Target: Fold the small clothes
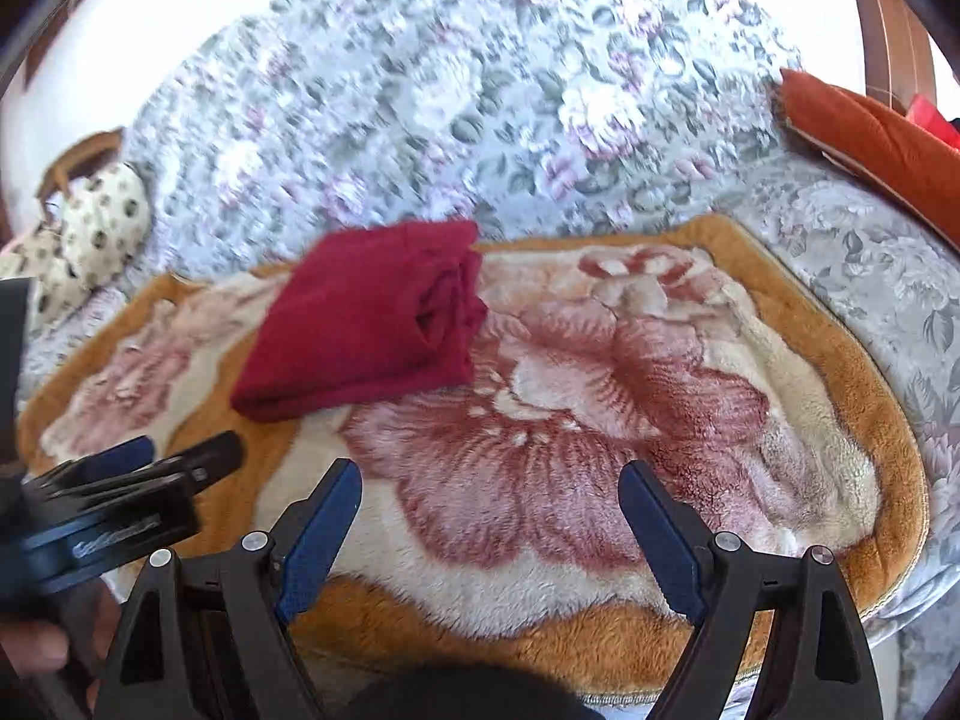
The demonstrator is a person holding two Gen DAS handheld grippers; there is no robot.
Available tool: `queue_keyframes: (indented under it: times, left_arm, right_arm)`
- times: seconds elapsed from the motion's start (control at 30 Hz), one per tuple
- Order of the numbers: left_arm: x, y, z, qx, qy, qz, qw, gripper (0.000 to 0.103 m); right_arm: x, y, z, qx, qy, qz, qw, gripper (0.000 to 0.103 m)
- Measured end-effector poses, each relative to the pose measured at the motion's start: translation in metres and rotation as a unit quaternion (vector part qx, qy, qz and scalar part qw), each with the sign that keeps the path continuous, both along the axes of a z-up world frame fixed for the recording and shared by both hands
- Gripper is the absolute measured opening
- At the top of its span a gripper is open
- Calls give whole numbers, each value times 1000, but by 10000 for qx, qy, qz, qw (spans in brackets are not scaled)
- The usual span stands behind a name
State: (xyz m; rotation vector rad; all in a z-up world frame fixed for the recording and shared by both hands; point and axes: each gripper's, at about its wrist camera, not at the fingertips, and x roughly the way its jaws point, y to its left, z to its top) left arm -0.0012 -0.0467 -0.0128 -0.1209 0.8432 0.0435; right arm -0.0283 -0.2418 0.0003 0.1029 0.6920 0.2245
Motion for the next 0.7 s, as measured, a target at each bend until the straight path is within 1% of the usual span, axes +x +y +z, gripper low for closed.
queue_keyframes:
  times: [0.1, 0.23, 0.33, 0.57, 0.7]
  left_arm:
    - [2, 2, -4, 37, 60, 32, 10000, 96]
    - [6, 2, -9, 290, 114, -30, 9995, 96]
    - [9, 3, -14, 494, 175, -30, 9986, 96]
    - [9, 4, -15, 406, 182, -108, 9989, 96]
    - [7, 8, -12, 309, 67, -107, 9994, 96]
  right_arm:
    - [-2, -2, 1, 88, -102, 113, 9998, 87]
    - [14, 2, -7, -64, 140, 149, 9998, 85]
    - [17, 7, -10, -181, 209, 174, 9995, 85]
    - [17, 15, -11, -372, 213, 294, 9986, 85]
    - [18, 18, -12, -439, 269, 334, 9981, 85]
